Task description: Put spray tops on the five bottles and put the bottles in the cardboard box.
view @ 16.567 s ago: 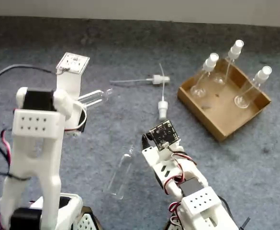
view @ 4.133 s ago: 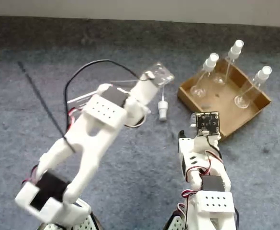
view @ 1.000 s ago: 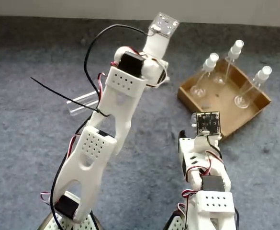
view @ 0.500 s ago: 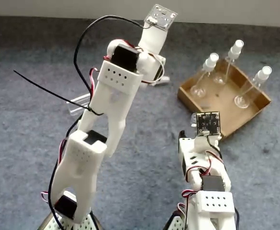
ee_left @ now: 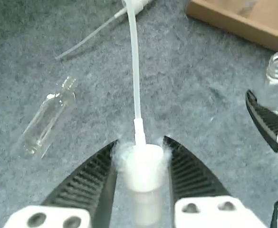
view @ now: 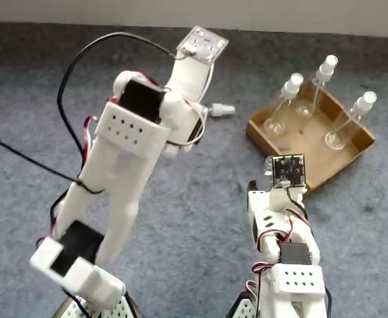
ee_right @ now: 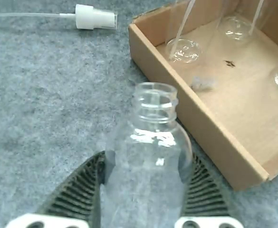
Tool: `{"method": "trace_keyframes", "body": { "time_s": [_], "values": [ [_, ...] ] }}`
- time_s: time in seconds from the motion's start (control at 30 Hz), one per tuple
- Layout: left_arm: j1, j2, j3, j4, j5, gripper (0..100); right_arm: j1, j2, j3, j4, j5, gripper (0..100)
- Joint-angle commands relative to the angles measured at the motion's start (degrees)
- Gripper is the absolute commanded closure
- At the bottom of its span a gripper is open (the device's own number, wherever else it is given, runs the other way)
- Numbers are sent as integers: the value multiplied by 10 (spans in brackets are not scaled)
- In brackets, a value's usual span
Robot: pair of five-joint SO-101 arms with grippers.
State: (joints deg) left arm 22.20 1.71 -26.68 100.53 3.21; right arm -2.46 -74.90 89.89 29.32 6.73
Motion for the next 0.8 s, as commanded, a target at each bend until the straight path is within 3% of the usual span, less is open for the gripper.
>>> {"method": "trace_keyframes", "body": {
  "time_s": [0.0, 0.13, 0.27, 0.53, 0.77],
  "values": [
    [-4, -118, 118, 0, -106, 994, 4, -8, -4, -17, 1, 917],
    [-9, -184, 226, -1, -229, 995, 4, -8, -4, -17, 1, 917],
    [-9, -233, 347, -5, -294, 995, 4, -8, -4, -17, 1, 917],
    [-45, -281, 553, -153, -397, 995, 4, -8, -4, -17, 1, 917],
    [-108, -277, 643, -236, -589, 993, 4, -8, -4, -17, 1, 917]
  ]
}}
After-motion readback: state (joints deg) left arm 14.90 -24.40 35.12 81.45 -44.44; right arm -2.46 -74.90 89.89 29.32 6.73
